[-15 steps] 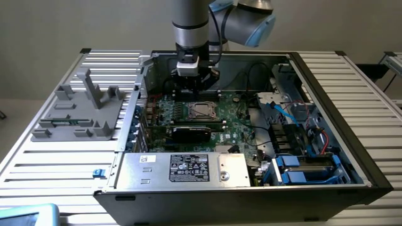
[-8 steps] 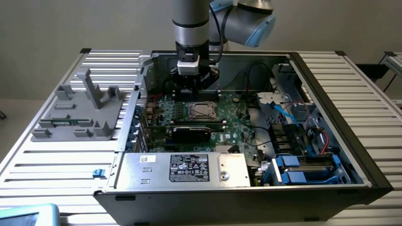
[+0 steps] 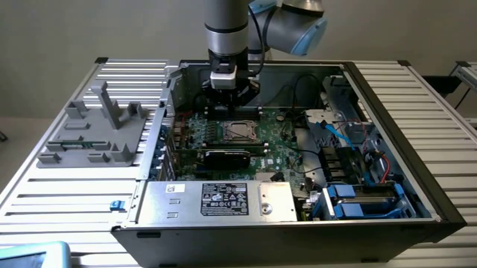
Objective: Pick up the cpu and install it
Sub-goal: 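Install the second cpu locking lever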
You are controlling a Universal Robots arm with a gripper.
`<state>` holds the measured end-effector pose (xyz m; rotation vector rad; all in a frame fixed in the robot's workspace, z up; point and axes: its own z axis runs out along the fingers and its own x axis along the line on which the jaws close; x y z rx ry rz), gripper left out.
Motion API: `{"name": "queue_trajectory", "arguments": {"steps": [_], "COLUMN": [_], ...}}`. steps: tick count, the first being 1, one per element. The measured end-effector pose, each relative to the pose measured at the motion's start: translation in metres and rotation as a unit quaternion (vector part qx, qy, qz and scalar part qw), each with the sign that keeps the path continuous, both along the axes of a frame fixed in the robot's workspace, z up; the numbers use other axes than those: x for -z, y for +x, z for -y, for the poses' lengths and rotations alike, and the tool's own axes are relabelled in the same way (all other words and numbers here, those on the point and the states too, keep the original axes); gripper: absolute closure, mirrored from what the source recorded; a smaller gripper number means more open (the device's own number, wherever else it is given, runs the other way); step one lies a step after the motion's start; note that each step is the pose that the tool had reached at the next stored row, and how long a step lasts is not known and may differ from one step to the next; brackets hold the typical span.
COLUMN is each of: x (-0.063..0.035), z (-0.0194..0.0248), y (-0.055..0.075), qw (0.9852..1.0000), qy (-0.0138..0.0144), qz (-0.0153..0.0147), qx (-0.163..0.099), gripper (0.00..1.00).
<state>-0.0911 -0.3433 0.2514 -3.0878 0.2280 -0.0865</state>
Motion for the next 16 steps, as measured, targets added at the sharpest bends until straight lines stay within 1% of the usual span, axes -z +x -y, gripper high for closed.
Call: {"name": "queue_trajectory", "arguments": {"steps": [6, 13, 14, 16], "x": [0.0000, 0.0001, -0.0004, -0.0024], "z": [0.0000, 0.0000, 0.0000, 0.0002], "y": [0.0000, -0.0013, -0.0019, -0.0026], "qw": [1.0000, 1.0000, 1.0000, 1.0000], "qy": [0.0000, 0.0001, 0.0000, 0.0000], "qz": [-0.0015, -0.0016, -0.0020, -0.0045], "qx": [0.000, 0.000, 0.000, 0.000], "gripper": [0.88, 0.88, 0.88, 0.88]}}
